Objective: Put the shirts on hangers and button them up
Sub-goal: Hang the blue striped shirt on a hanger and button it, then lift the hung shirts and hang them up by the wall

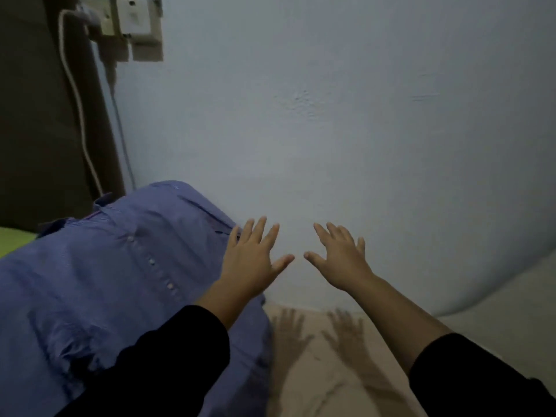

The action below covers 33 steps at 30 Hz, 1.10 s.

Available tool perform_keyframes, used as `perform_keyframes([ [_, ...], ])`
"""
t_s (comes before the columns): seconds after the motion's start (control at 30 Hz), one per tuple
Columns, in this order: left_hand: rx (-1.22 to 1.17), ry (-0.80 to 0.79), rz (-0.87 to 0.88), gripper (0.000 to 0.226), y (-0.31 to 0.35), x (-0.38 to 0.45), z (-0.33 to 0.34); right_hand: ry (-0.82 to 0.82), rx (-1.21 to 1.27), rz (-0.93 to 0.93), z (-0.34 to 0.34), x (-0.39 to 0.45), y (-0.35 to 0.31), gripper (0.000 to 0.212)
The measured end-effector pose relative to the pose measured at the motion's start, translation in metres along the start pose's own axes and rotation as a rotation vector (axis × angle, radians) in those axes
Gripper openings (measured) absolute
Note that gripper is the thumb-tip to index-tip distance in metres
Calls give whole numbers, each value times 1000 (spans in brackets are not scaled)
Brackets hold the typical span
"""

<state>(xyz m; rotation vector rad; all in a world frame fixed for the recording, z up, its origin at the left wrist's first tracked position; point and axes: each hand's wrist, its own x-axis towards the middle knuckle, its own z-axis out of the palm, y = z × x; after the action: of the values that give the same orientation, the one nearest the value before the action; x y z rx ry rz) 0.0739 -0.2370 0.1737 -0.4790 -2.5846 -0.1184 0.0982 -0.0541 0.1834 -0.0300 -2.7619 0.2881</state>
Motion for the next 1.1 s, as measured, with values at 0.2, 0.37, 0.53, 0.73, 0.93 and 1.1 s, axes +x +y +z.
perform_keyframes([
  [0.2,-103,36,176,76,89,2,-16,88,-79,132,-53,-61,69,67],
  [0.37,-232,75,344,76,180,-6,-42,142,-191,281,-111,-132,125,66],
  [0.53,-338,126,517,75,272,-19,-73,224,-285,443,-173,-207,175,64],
  [0.73,-459,168,729,75,372,-45,-110,319,-405,656,-232,-287,214,63],
  [0.93,-637,225,924,74,468,-59,-140,419,-468,786,-296,-356,248,61],
  [1.1,-774,318,1078,74,561,-44,-163,466,-572,778,-358,-385,292,60],
])
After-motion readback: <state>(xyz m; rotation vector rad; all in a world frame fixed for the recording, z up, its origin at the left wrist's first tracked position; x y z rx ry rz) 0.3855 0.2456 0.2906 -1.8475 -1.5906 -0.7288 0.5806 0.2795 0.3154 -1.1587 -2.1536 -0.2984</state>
